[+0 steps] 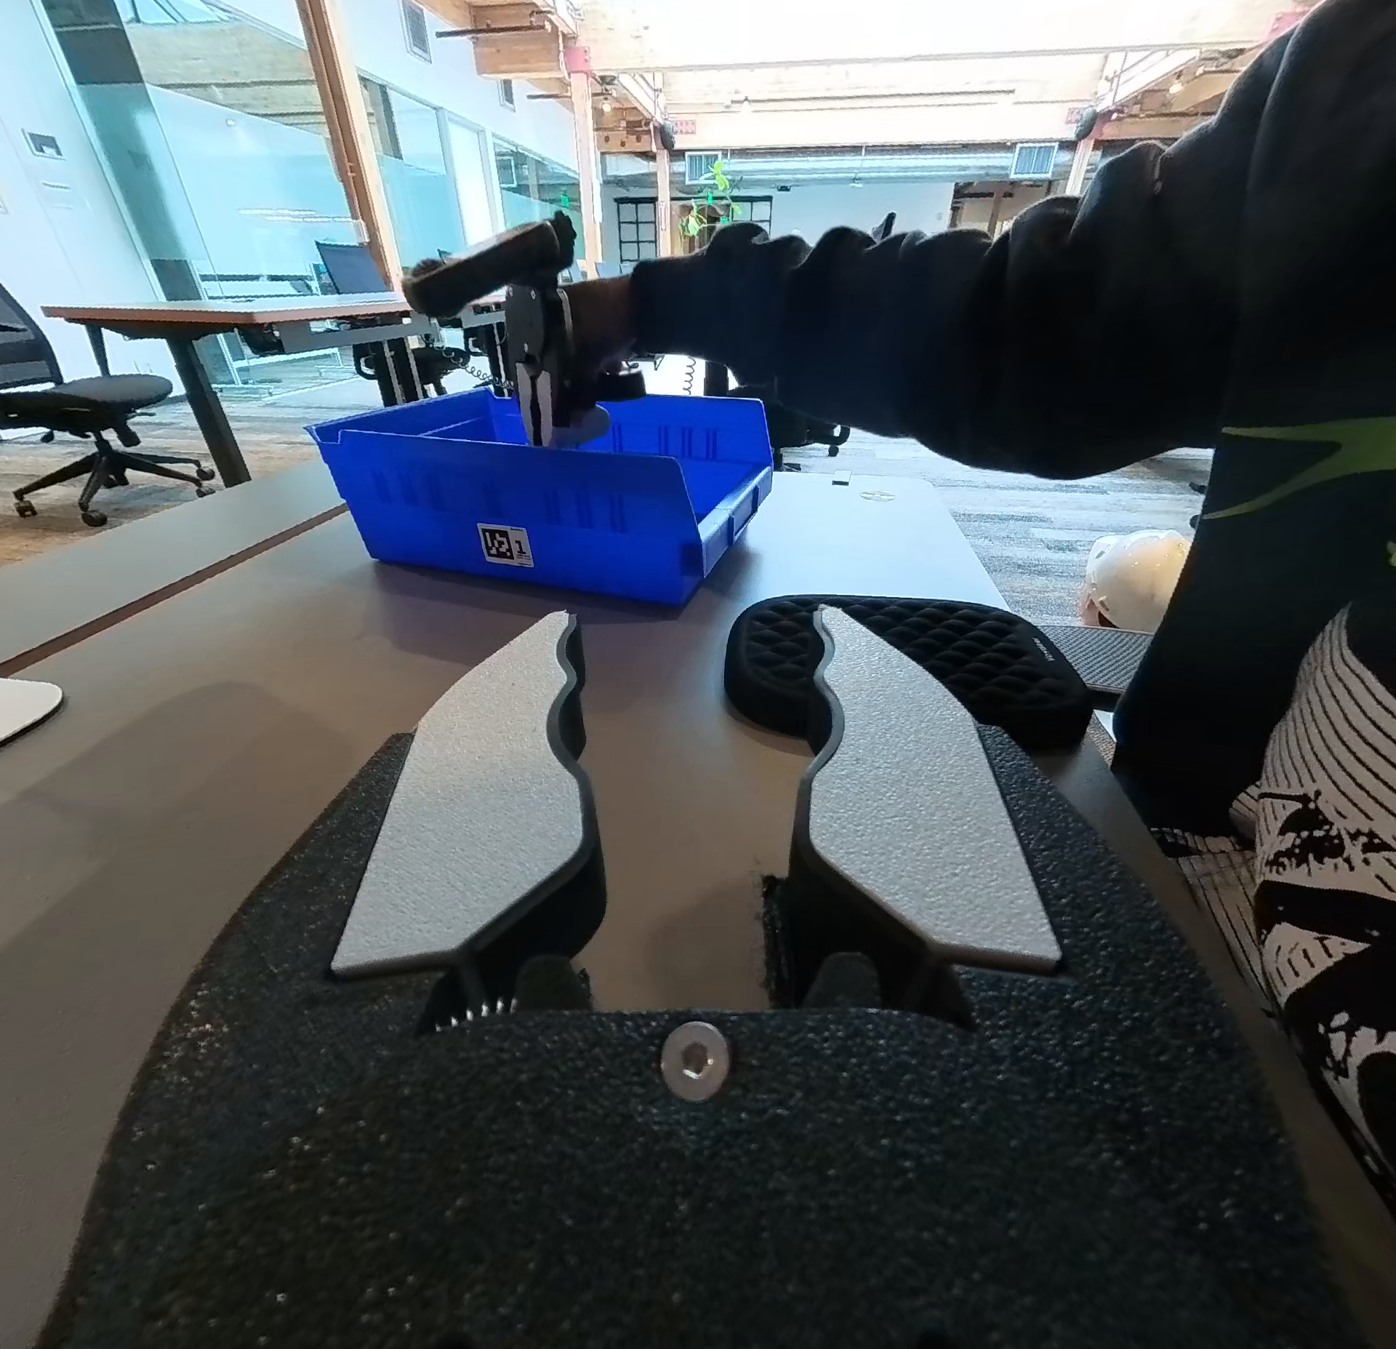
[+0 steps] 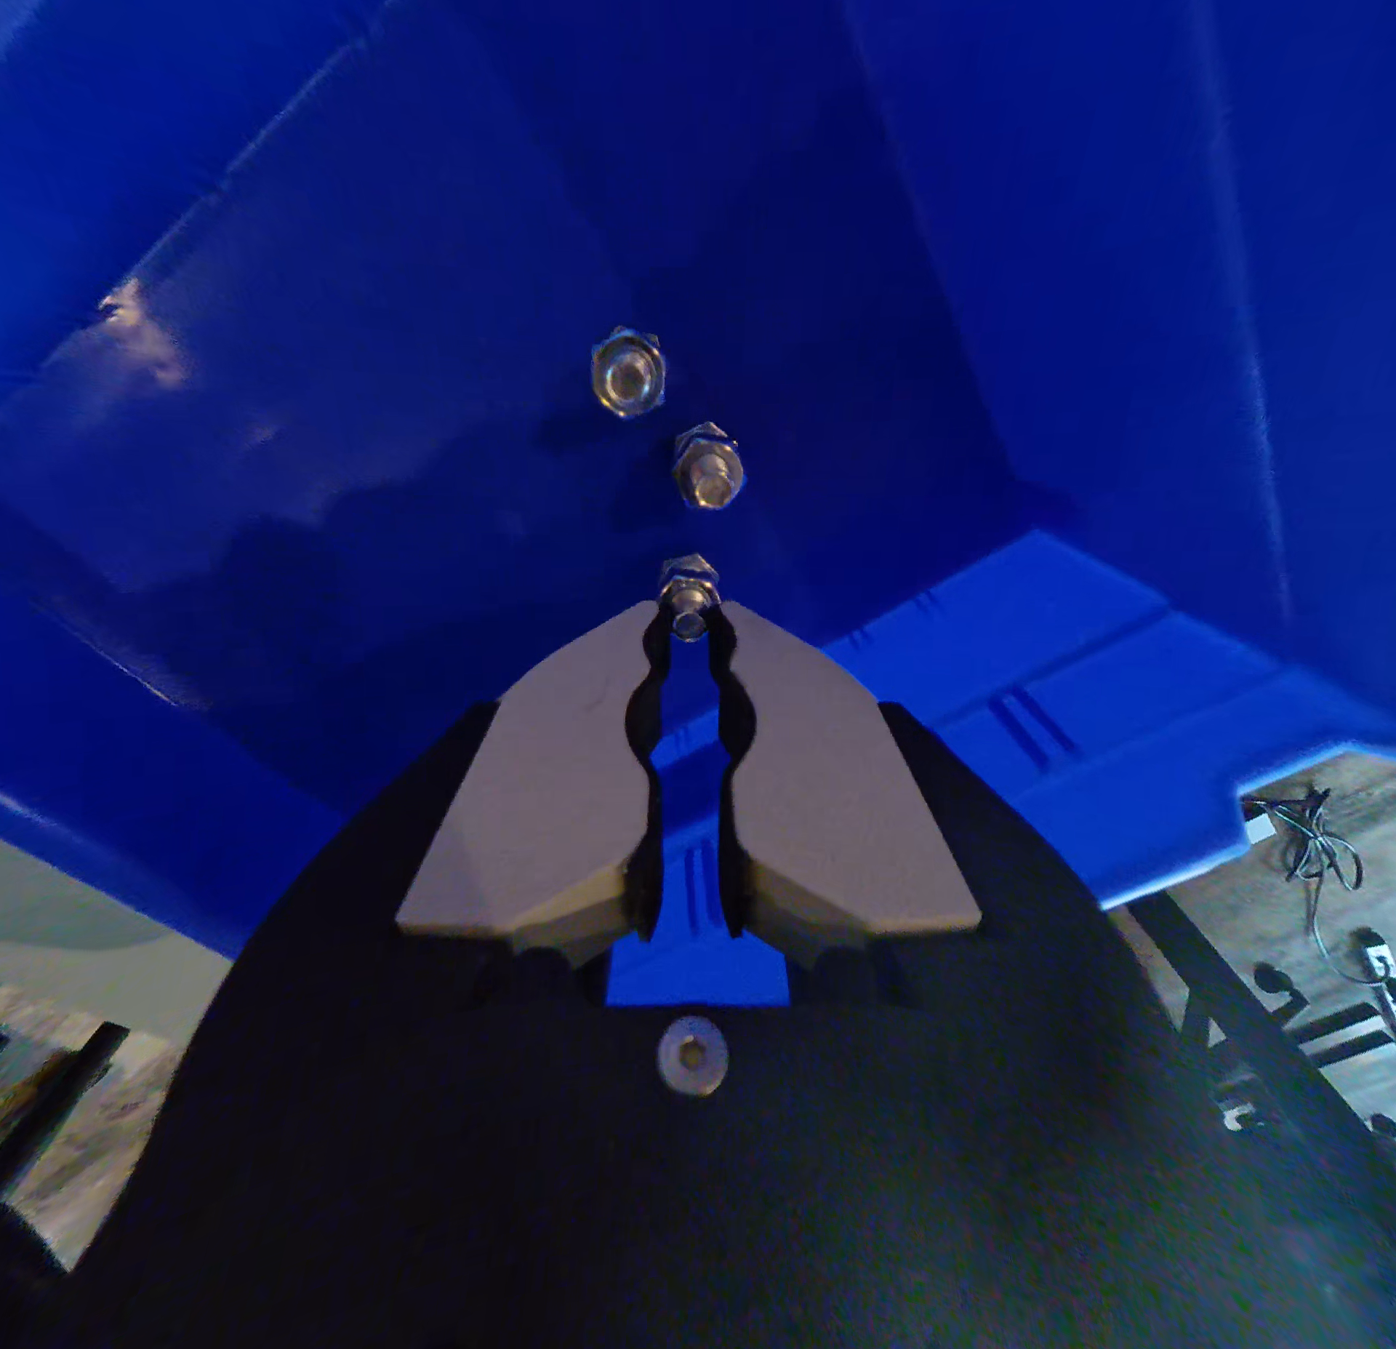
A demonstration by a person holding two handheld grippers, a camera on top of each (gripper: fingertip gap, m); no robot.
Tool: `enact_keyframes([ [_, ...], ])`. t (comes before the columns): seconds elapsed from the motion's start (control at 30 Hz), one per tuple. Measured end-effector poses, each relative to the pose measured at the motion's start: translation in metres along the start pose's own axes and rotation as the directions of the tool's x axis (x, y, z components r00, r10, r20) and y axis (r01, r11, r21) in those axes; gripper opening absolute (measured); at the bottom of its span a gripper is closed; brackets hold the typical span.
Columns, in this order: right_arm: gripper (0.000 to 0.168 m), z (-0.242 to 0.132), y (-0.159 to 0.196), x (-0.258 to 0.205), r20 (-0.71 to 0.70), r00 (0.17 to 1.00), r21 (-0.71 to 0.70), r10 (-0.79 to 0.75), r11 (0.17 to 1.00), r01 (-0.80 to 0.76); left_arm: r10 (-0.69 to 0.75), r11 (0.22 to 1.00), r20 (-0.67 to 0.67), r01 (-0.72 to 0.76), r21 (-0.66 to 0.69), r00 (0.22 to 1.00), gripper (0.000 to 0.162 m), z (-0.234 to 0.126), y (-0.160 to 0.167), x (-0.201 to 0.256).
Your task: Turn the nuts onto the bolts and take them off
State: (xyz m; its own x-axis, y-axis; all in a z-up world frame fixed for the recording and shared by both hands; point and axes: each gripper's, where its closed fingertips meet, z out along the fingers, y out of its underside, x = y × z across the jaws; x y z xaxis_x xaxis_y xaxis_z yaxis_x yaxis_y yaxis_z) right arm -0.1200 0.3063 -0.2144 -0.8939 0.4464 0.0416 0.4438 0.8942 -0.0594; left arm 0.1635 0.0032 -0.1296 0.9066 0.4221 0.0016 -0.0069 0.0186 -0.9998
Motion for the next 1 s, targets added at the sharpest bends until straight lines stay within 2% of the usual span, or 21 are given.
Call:
enact_keyframes([
  [0.2,0.009,-0.001,-0.001,-0.001,0.004,1.000,0.016,0.005,1.000,-0.005,0.004,1.000,-0.002,-0.004,-0.006,1.000,0.057,0.001,0.001,0.000],
  [0.4,0.017,-0.010,-0.002,0.001,-0.025,1.000,0.029,0.009,1.000,-0.008,0.008,1.000,-0.003,-0.008,-0.009,1.000,0.057,0.001,0.001,0.001],
  [0.47,0.018,-0.020,-0.006,-0.001,-0.043,0.999,0.070,0.013,0.997,-0.010,0.009,1.000,-0.002,-0.009,-0.008,1.000,0.057,0.001,0.001,0.001],
  [0.6,0.017,-0.044,-0.024,-0.011,-0.027,0.999,0.247,0.027,0.969,-0.020,0.010,1.000,-0.003,-0.010,-0.009,1.000,0.057,0.001,0.001,0.001],
  [0.73,0.022,-0.057,-0.025,-0.019,-0.027,1.000,0.273,0.011,0.962,-0.004,0.020,1.000,-0.004,-0.020,-0.011,1.000,0.057,0.001,0.001,0.002],
  [0.83,0.022,-0.081,-0.045,-0.036,0.007,1.000,0.438,0.018,0.899,-0.020,0.021,1.000,0.002,-0.021,-0.004,1.000,0.058,0.000,-0.001,0.002],
  [0.93,0.024,-0.121,-0.071,-0.062,0.043,0.999,0.668,0.012,0.743,-0.037,0.025,1.000,0.020,-0.026,0.008,0.999,0.061,-0.001,-0.005,-0.001],
  [1.0,0.033,-0.145,-0.082,-0.079,0.041,0.999,0.777,0.016,0.628,-0.042,0.029,0.999,0.041,-0.030,0.016,0.999,0.065,-0.003,-0.010,-0.003],
])
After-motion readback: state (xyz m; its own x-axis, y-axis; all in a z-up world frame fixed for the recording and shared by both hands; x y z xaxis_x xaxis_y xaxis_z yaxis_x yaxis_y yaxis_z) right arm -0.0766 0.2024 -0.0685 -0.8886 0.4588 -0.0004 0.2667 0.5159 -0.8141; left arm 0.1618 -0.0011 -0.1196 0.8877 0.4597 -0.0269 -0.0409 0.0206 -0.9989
